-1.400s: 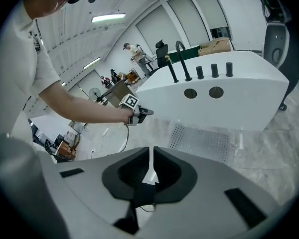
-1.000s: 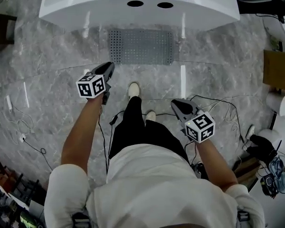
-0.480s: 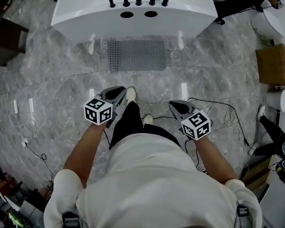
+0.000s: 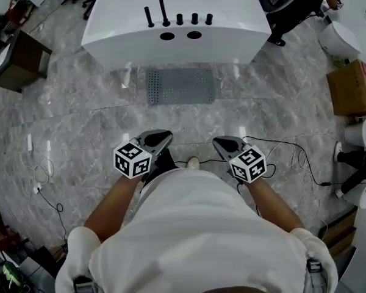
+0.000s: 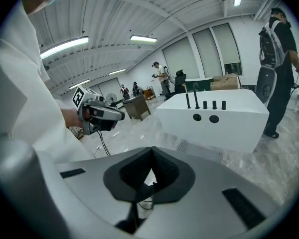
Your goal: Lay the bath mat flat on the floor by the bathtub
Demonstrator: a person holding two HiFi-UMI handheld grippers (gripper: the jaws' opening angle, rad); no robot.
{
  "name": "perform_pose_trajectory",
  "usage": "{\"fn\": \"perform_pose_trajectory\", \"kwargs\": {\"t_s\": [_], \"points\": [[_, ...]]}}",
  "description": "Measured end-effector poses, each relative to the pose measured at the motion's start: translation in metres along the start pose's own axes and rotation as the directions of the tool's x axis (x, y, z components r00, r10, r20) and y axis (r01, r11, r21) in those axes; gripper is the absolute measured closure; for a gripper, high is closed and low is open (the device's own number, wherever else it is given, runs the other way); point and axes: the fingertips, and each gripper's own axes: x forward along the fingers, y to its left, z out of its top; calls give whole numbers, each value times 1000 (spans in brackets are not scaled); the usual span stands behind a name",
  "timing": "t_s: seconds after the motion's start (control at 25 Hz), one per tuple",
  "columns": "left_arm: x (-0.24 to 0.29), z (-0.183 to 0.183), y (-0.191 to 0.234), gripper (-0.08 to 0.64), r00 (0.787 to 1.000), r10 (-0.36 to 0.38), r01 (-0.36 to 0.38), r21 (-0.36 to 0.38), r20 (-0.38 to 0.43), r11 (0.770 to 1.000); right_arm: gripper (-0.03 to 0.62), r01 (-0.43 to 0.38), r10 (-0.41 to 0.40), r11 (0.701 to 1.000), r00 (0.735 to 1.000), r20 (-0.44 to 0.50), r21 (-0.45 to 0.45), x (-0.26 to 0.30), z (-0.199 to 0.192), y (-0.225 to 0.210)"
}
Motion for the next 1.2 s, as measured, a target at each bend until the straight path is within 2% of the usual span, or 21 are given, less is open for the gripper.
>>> {"fn": "perform_pose_trajectory", "kwargs": {"t_s": [0.16, 0.36, 0.6, 1.2], "points": [[-1, 8, -8, 526, 1000, -12, 12, -3, 13, 1000, 583, 4, -4, 1000, 1000, 29, -16, -4, 7, 4], [-9, 24, -17, 526, 998, -22, 21, 27, 52, 999, 583, 2, 0, 999, 999, 38, -53, -4, 17, 12], [-13, 16, -20, 526, 998, -18, 17, 9, 61, 1000, 583, 10, -6, 998, 998, 69, -68, -7, 24, 20], [-10, -1, -35, 526, 996, -4, 5, -15, 84, 1000, 583, -14, 18, 996, 998, 52, -85, -12, 2, 33]]}}
